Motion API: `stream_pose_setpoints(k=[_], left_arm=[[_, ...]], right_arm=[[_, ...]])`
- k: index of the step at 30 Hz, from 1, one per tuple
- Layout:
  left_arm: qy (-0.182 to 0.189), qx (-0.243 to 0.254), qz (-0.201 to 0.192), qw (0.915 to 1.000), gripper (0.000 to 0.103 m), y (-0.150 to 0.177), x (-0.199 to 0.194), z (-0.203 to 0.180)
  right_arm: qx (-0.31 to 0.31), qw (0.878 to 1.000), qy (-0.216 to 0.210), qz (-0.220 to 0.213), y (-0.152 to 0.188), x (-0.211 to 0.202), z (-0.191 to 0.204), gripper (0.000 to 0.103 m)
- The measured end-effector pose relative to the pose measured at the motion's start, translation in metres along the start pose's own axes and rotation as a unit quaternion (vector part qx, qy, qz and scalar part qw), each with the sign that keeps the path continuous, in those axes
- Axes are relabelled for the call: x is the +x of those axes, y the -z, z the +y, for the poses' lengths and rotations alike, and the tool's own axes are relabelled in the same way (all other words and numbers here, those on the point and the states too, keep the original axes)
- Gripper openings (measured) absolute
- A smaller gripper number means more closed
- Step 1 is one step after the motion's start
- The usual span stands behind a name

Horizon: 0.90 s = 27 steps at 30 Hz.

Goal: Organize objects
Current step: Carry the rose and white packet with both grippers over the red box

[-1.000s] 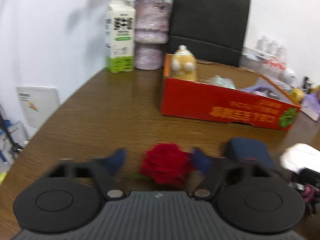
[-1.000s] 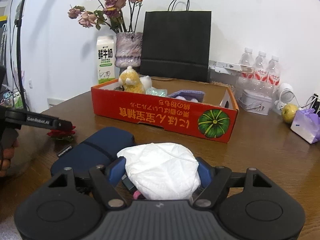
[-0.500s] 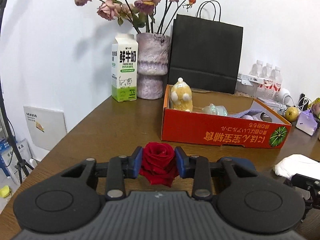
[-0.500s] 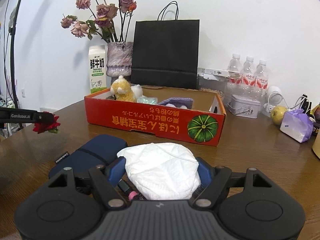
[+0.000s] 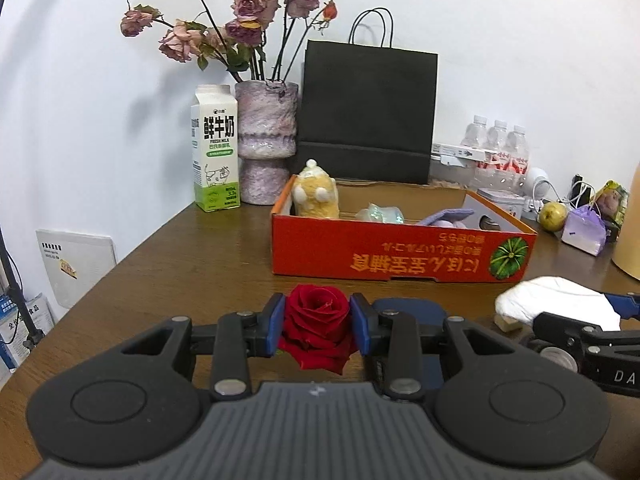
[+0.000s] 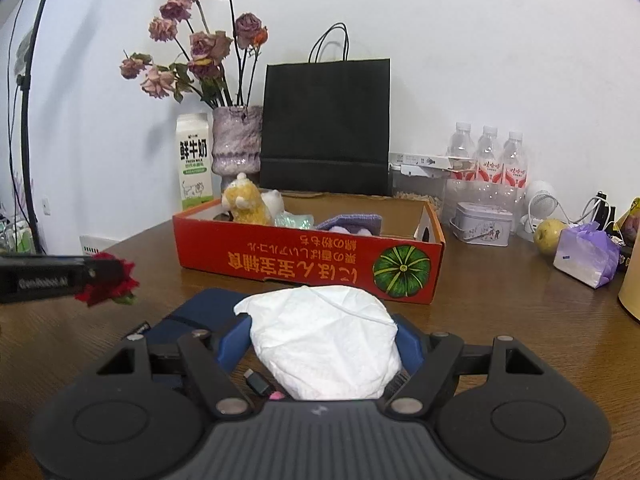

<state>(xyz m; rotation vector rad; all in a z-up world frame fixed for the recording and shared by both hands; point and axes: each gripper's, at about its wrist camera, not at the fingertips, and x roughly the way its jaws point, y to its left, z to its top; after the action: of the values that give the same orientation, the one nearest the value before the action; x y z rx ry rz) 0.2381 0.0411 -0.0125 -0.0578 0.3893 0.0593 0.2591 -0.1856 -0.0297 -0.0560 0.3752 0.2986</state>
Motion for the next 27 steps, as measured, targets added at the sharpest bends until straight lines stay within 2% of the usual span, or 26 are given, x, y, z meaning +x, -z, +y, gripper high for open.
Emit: stream_pose_setpoints(k=[13, 27], left_arm=[[0.011, -0.001, -0.011, 0.9999, 0.036, -0.005, -0.016, -0.027], [0.013, 0.001, -0.037, 0.9992, 0.036, -0.048, -0.009, -0.048]], right_arm=[[0.009, 1.0, -0.008, -0.028, -0.009, -0.023, -0.002, 0.074], [0.008, 0.999, -0.01, -0.05, -0.043, -0.02, -0.01, 0.074]])
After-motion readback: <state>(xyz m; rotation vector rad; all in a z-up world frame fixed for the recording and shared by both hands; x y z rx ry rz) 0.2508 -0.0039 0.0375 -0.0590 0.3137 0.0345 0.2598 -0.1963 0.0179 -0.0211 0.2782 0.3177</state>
